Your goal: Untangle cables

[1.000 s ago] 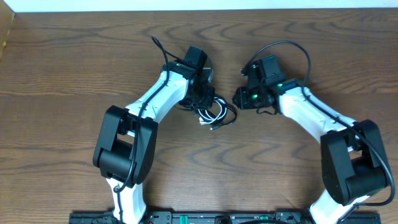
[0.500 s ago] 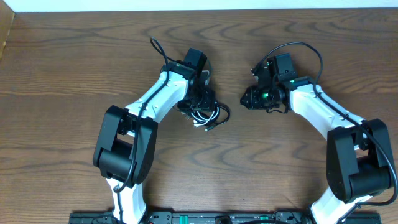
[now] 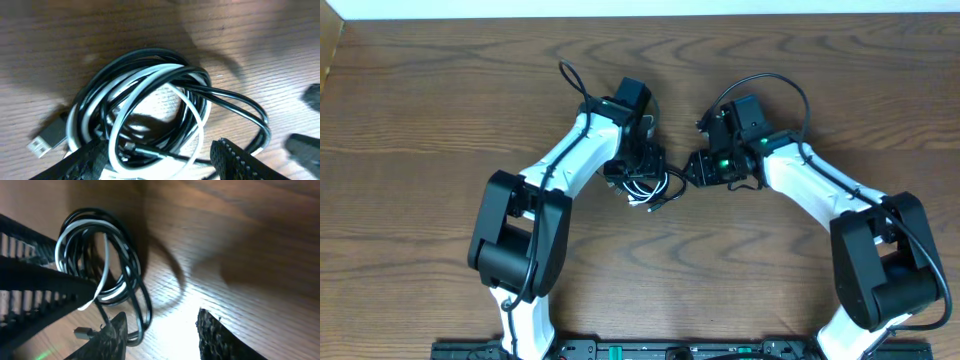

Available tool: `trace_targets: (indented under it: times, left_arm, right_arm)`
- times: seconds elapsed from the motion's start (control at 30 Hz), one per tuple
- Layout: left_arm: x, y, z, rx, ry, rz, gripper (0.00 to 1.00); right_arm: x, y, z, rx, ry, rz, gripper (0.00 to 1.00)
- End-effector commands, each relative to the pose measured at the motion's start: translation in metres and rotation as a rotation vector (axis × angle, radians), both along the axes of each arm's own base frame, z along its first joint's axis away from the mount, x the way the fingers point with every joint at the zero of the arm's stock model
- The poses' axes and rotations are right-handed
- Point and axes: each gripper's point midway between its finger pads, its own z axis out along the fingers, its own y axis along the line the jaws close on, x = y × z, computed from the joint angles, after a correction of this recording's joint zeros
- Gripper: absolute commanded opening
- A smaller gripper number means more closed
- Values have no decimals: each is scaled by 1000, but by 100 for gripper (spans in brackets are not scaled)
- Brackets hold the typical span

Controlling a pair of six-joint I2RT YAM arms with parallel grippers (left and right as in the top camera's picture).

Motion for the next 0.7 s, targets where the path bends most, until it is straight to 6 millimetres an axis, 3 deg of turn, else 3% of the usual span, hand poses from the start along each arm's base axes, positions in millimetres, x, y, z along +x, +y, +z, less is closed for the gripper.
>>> trace_targets:
  times: [0.0,0.23,0.33,0.5,0.67]
  left_arm:
    - [13,3,35,-35,-62,63,70]
    - [0,30,7,134,-24,135,70]
    - [-5,33,-9,146,-9,147,70]
    - [-8,35,-30,139,-20,166,70]
    - [-4,33,-33,127,-42,167,48]
  right_arm:
    - [-5,3,-9,-18,7,20,41]
    - [-5,10,-13,-20,-2,34,37]
    - [-5,11,-13,-27,-9,36,30]
    - [-5,14,-13,-24,-15,44,30]
    - [-6,18,-14,-25,-20,53,29]
